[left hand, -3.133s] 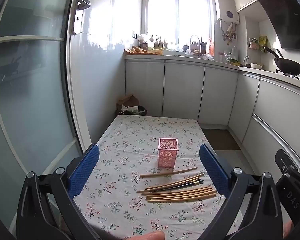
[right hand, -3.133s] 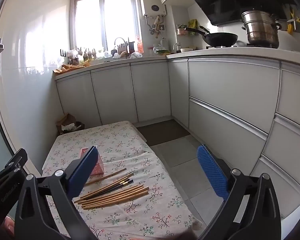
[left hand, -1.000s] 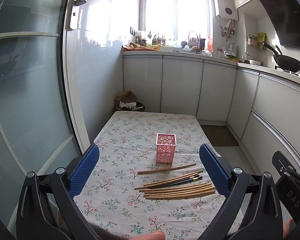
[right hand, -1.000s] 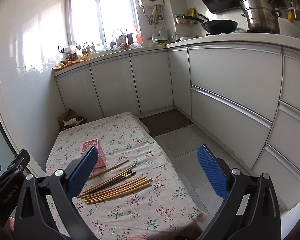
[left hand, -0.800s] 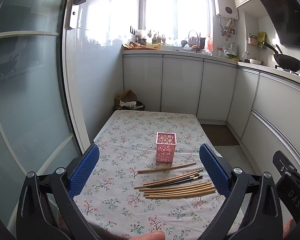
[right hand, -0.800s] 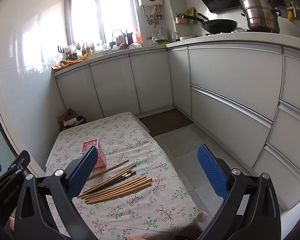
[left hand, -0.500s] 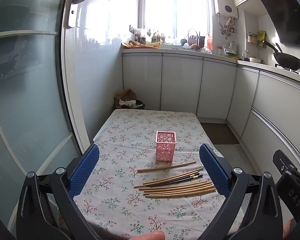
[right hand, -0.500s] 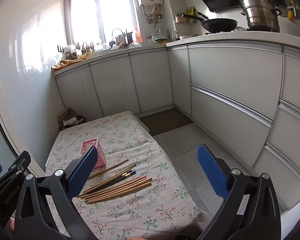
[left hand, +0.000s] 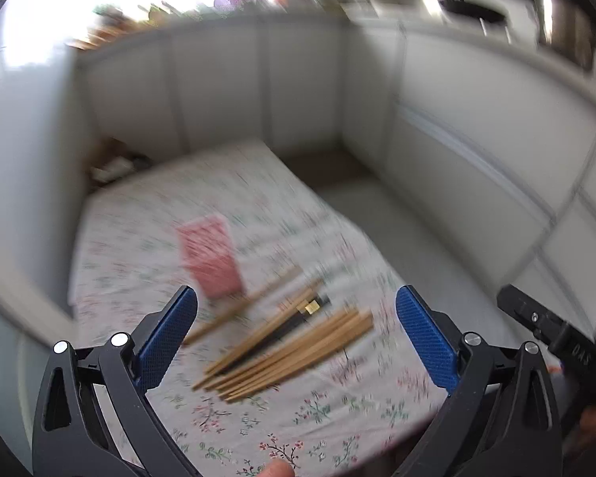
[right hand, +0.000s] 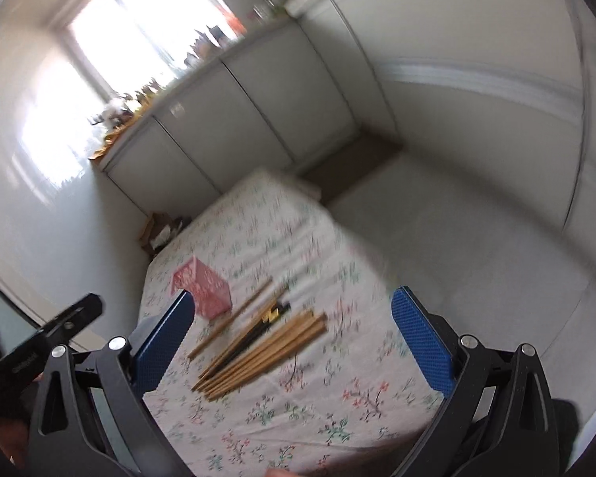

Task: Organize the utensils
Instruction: 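Grasp a wooden chopstick with the left gripper while the right gripper grasps another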

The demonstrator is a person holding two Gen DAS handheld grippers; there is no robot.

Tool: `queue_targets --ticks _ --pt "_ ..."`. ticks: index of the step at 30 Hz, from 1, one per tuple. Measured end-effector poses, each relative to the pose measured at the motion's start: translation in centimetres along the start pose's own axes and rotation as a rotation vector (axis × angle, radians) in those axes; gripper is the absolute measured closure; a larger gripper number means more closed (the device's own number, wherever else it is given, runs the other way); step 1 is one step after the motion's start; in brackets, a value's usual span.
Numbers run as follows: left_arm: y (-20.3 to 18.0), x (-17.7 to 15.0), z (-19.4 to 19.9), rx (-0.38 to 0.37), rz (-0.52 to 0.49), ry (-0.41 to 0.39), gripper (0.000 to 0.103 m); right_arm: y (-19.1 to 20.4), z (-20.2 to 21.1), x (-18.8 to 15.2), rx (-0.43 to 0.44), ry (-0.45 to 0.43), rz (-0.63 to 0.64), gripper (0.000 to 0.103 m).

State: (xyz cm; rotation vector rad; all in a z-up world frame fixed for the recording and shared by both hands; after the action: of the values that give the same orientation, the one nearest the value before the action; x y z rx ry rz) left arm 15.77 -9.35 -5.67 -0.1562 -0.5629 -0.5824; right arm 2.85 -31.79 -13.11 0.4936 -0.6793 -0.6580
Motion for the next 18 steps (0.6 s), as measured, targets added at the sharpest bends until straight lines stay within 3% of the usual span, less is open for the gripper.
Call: queue_targets --ticks 5,8,10,14,18 --pt "-2.3 5.1 -11.3 -0.071 -0.225 0.331 0.007 -3.8 -5.1 0.9 -0.027 0.091 -0.075 0.006" --pt "-2.5 6.7 -17.6 -0.026 -0.313 0.485 0.007 -5.0 -7.0 1.4 -0.034 0.135 -0.089 0.006" --pt "-2.7 7.2 -20.5 0.014 -0.357 0.541 0.011 -5.3 -7.8 1.8 -0.02 0.158 -0.092 0.006" --pt "-1.9 7.8 -25.5 0.094 -0.423 0.667 0.042 -5.4 -8.9 2.2 -0.033 0.185 -0.071 0.006" --pt "-1.1 8.2 -27.2 0.062 -0.426 0.706 0.043 -6.2 -9.6 2.3 -0.016 0.224 -0.103 0.006"
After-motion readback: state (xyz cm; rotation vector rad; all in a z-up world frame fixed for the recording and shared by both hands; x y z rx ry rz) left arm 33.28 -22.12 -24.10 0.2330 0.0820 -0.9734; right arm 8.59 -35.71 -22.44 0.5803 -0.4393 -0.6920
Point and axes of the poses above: each gripper's, at about its wrist camera, not at the fingertips, and z roughly against the way its jaws point, y to its left, x to its top, the point moved 1 cm from there along -z, roughly the way its jaws point, and after that the axes turned 9 degrees about y, right-handed, at the moved point
